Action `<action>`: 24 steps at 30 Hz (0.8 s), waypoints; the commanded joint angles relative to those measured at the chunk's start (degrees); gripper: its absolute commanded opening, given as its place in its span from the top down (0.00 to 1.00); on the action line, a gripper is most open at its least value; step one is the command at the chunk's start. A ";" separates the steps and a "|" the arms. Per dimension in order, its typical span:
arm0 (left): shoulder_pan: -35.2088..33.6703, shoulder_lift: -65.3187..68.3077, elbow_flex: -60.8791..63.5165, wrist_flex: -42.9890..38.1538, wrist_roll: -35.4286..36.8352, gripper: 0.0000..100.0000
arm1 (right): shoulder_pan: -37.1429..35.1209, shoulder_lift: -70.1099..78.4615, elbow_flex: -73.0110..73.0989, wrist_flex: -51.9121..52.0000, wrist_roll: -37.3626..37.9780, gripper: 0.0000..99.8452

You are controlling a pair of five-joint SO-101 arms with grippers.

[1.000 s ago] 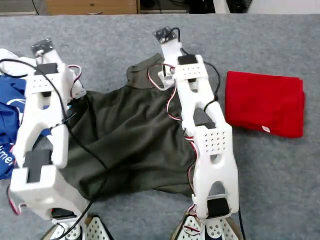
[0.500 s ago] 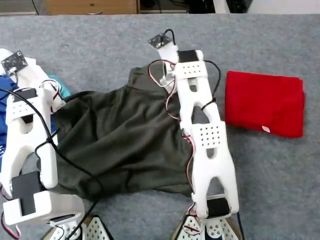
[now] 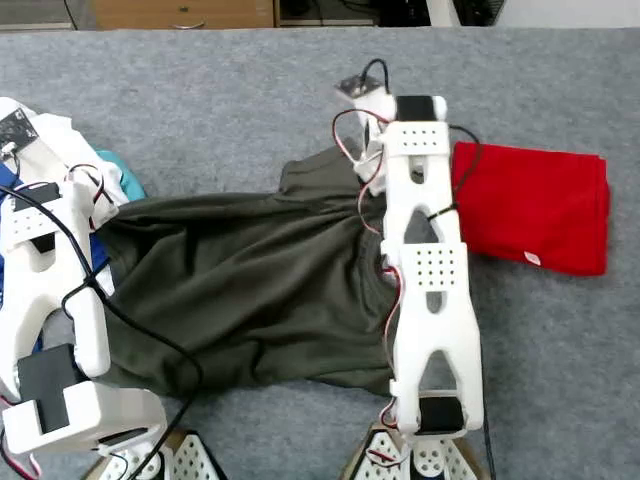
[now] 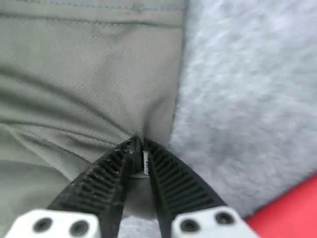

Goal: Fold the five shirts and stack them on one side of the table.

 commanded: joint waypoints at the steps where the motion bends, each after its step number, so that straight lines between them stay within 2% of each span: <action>1: -0.70 -1.98 -1.93 -0.35 -0.44 0.98 | 1.36 -2.77 -6.55 1.23 -0.09 0.99; 5: -0.70 -1.89 -1.41 -1.58 -0.44 0.98 | 1.54 -4.88 -6.81 1.23 -0.53 0.98; 11: -1.05 -1.89 -1.41 -1.85 -0.44 0.98 | 2.95 -4.97 -7.08 0.44 -1.67 0.79; 16: -1.05 -1.89 -1.32 -1.67 -0.44 0.98 | 2.42 -4.97 -7.16 -4.75 -2.02 0.79; 24: -0.70 -1.89 -0.62 -1.93 -0.35 0.98 | -2.07 -4.97 -0.40 -23.12 -2.02 0.78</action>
